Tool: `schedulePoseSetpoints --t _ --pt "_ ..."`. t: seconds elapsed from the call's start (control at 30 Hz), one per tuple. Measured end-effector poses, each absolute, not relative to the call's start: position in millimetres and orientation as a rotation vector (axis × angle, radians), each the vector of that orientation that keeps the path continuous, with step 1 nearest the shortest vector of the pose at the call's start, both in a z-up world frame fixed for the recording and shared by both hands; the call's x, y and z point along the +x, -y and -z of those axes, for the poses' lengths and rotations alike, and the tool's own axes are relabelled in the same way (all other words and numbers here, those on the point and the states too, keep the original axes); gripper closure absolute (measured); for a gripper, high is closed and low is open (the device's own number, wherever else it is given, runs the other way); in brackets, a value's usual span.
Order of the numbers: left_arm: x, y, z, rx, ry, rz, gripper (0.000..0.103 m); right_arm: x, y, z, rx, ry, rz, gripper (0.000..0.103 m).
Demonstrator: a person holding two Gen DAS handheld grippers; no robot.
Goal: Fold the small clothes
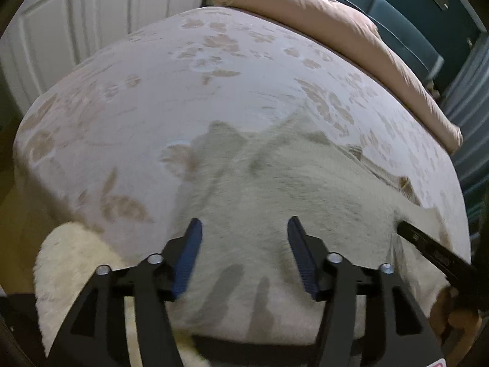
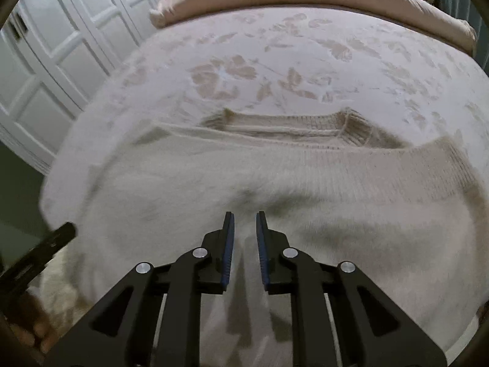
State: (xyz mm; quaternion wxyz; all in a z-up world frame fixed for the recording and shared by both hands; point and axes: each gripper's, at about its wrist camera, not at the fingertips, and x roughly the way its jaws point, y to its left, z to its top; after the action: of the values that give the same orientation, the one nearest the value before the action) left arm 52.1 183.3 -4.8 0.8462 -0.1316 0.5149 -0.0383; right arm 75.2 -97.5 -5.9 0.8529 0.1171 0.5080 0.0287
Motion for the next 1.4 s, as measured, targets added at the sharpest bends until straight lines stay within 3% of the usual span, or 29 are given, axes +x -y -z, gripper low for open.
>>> schedulePoseSetpoints --t 0.3,0.5,0.6,0.67,0.73,0.8,0.83,1.2,1.4 --pt "50.4 -206.8 50.4 -0.405 -1.224 0.072 0.045 53.6 79.4 36.1 0.236 -1.131 -0.089 0.088" --pt "58.8 -200.6 56.9 -0.444 -1.203 0.072 0.028 68.3 77.2 40.2 0.215 -1.142 -0.095 0.087" --pt "67.7 -189.7 54.3 -0.437 -1.182 0.088 0.028 69.0 76.3 40.9 0.207 -1.129 -0.094 0.087" --pt "72.6 -184.8 50.7 -0.461 -1.173 0.110 0.036 67.2 80.3 39.3 0.236 -1.127 -0.097 0.087" --pt "76.2 -182.2 44.7 -0.491 -1.166 0.155 0.065 62.8 87.1 35.3 0.289 -1.121 -0.106 0.084" --pt "78.7 -178.1 32.9 -0.497 -1.150 0.192 0.081 52.5 97.1 28.7 0.358 -1.102 -0.130 0.072" --pt "79.1 -175.2 25.9 -0.491 -1.139 0.211 0.082 46.1 100.9 25.6 0.377 -1.091 -0.136 0.067" --pt "59.9 -76.7 -71.2 -0.355 -0.981 0.505 0.086 -39.3 170.6 8.5 0.481 -1.013 -0.032 0.066" --pt "41.0 18.0 -64.8 -0.209 -1.026 0.686 0.086 -63.4 202.8 11.6 0.530 -0.995 0.031 0.066"
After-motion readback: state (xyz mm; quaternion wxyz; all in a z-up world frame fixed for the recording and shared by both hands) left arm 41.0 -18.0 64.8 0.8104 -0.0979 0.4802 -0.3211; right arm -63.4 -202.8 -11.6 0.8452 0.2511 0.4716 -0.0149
